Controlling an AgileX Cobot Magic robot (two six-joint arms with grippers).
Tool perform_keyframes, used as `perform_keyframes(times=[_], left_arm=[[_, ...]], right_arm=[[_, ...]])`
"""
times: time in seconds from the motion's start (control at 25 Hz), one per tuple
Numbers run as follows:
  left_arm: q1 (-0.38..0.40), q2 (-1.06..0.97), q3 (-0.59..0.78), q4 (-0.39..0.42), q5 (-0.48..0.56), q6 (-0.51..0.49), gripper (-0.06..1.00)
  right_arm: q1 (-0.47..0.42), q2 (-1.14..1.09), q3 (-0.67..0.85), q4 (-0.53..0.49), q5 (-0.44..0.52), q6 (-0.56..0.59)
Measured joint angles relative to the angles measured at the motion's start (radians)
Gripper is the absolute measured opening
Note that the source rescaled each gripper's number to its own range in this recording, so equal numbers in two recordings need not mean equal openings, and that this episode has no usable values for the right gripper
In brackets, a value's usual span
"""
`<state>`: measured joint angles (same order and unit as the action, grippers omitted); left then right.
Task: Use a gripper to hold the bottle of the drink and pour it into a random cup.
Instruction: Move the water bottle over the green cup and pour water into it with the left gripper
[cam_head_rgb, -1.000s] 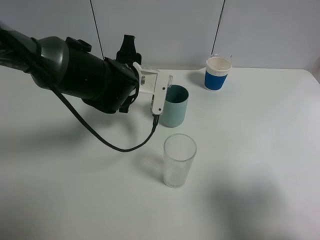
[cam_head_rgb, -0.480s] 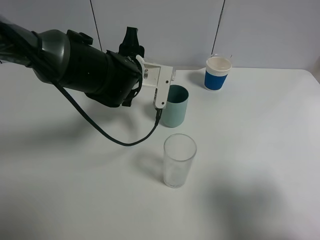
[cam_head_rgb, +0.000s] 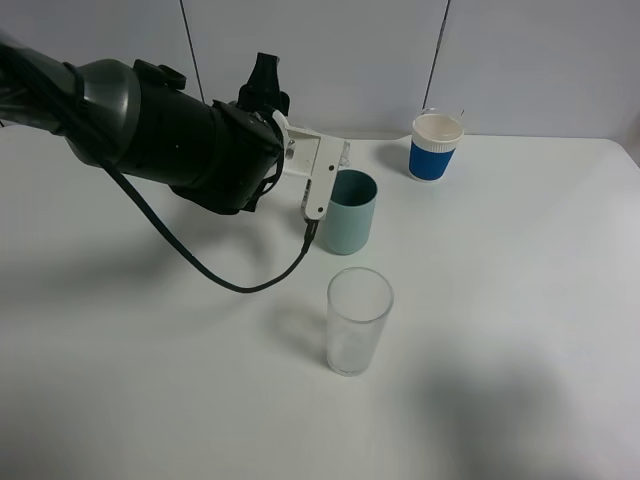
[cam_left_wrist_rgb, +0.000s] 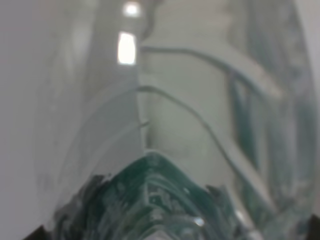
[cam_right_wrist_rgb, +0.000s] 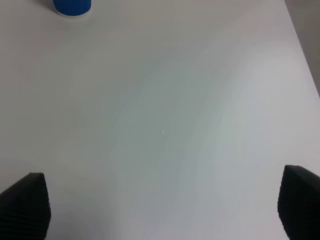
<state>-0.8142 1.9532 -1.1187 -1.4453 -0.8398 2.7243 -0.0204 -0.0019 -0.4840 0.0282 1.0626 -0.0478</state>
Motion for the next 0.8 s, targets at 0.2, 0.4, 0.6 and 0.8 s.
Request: perform_keyframes(times=[0.2, 0.4, 0.6, 0.8], left_arm=[[0.000, 0.000, 0.000, 0.010, 0.000, 0.025, 0.04], [0.000, 0.000, 0.000, 0.015, 0.000, 0.032, 0.04], [0.000, 0.000, 0.000, 0.023, 0.000, 0.038, 0.04], [0.001, 0.000, 0.000, 0.035, 0.000, 0.045, 0.04]], right_arm=[[0.000, 0.000, 0.000, 0.000, 0.000, 0.000], [0.000, 0.000, 0.000, 0.000, 0.000, 0.000], [0.000, 0.000, 0.000, 0.000, 0.000, 0.000], [0.000, 0.000, 0.000, 0.000, 0.000, 0.000]])
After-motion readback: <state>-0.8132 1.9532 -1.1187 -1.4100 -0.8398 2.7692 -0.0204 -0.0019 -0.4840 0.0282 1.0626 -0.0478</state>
